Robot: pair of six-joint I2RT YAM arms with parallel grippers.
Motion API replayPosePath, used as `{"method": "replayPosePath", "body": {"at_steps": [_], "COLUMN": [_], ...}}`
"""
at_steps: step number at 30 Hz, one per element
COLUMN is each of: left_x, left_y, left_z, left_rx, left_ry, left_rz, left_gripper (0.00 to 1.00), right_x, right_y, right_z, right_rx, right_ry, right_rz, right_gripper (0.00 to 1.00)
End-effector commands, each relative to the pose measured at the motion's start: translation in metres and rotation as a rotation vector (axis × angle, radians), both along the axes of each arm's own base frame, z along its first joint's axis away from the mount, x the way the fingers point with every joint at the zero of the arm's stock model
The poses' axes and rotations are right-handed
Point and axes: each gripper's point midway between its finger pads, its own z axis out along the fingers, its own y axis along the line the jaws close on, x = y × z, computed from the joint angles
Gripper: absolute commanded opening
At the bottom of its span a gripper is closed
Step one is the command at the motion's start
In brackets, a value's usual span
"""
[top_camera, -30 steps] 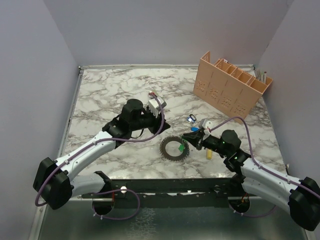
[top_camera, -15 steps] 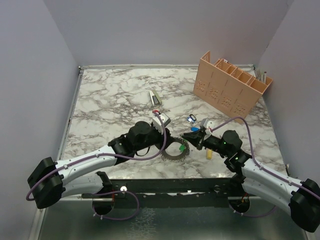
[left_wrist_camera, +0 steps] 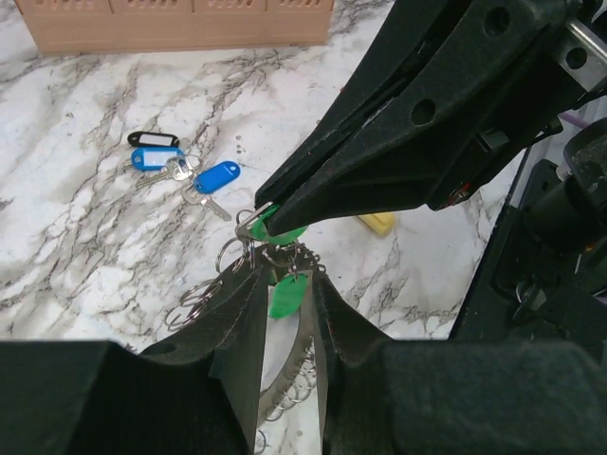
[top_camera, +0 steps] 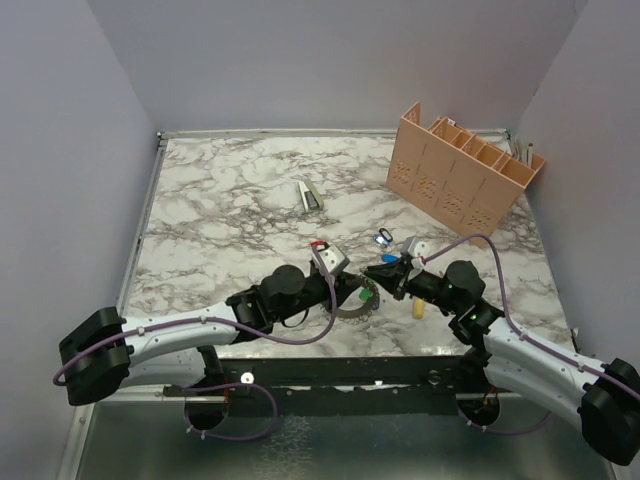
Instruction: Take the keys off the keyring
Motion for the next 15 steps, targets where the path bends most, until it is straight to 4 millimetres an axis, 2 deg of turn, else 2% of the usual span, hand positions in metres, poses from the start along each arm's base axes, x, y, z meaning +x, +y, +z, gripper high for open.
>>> {"method": "replayPosePath", "body": {"at_steps": [1, 15], "left_x": [0.01, 0.017], "left_y": [0.001, -0.007], "left_z": [0.0, -0.012], "left_rx": [0.01, 0.032], "left_ry": [-0.103, -0.189], "left_rz": [0.034, 0.022], "left_gripper": [0.26, 0.25], "right_x": [-0.001, -0.003], "right_y": [0.003, 0.005], "right_z": [0.015, 0.015], "right_rx": [0.035, 0.039], "right_ry": [-0.034, -0.031], "right_rz": [0.015, 0.031], "right_gripper": [0.0, 0.01]}}
